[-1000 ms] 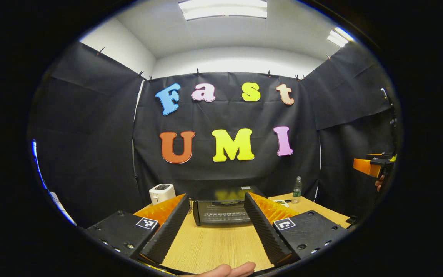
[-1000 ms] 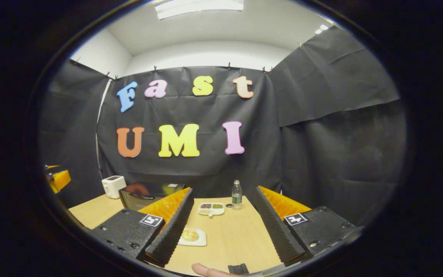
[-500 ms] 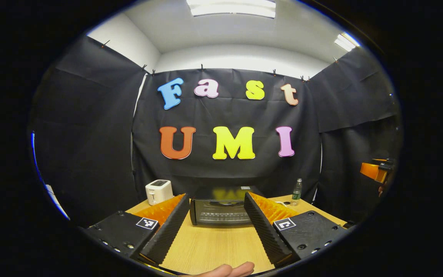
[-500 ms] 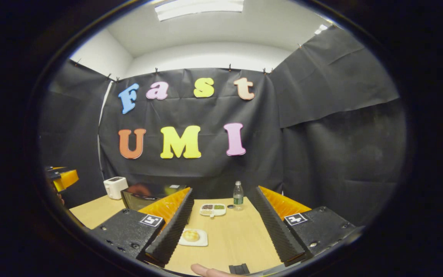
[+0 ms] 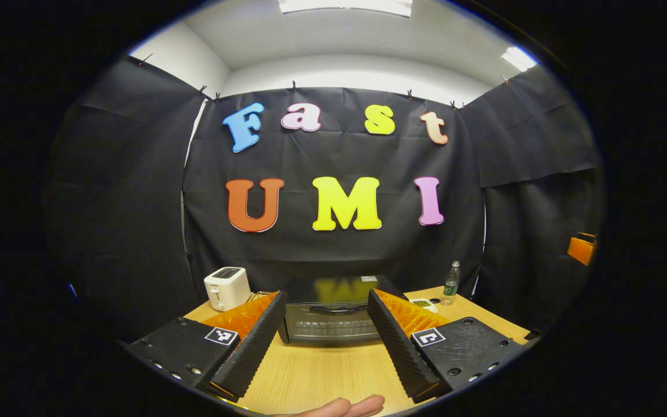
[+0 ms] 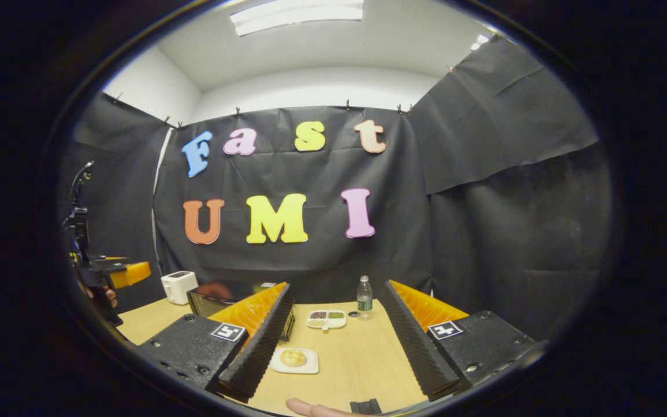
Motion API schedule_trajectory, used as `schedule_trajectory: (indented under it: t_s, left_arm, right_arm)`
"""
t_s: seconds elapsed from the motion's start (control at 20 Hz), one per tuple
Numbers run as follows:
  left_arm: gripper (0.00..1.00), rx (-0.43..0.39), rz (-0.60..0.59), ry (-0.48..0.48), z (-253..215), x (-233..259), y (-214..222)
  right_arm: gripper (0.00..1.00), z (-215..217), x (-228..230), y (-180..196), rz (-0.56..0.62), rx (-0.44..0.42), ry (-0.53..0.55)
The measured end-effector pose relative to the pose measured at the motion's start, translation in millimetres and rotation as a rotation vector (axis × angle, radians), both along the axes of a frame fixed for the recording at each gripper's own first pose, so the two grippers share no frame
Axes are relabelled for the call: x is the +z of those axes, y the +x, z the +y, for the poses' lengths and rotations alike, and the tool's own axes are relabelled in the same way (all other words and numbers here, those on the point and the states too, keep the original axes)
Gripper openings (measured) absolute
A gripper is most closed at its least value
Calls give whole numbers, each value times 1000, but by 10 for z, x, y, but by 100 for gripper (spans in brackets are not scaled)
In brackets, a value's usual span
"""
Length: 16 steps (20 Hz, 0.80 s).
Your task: Open the electric oven with the left hand, put the food in, and close the electric oven.
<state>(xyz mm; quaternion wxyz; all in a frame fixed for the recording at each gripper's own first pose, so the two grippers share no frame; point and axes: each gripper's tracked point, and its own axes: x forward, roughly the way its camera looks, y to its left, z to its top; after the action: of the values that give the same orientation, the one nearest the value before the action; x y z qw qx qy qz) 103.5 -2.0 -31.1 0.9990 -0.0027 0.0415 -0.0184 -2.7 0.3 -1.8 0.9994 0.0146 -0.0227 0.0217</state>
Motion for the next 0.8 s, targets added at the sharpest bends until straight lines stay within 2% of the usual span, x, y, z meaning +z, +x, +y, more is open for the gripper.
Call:
schedule_trajectory:
  t_s: [0.45,0.8]
  left_arm:
    - [94,-23,57,-12,-4,-502,1041]
    - [93,-73,180,-12,-181,-1042,1627]
  right_arm:
    - [96,89,-67,245,7,3,-39]
    - [96,4,-194,358,32,-15,-26]
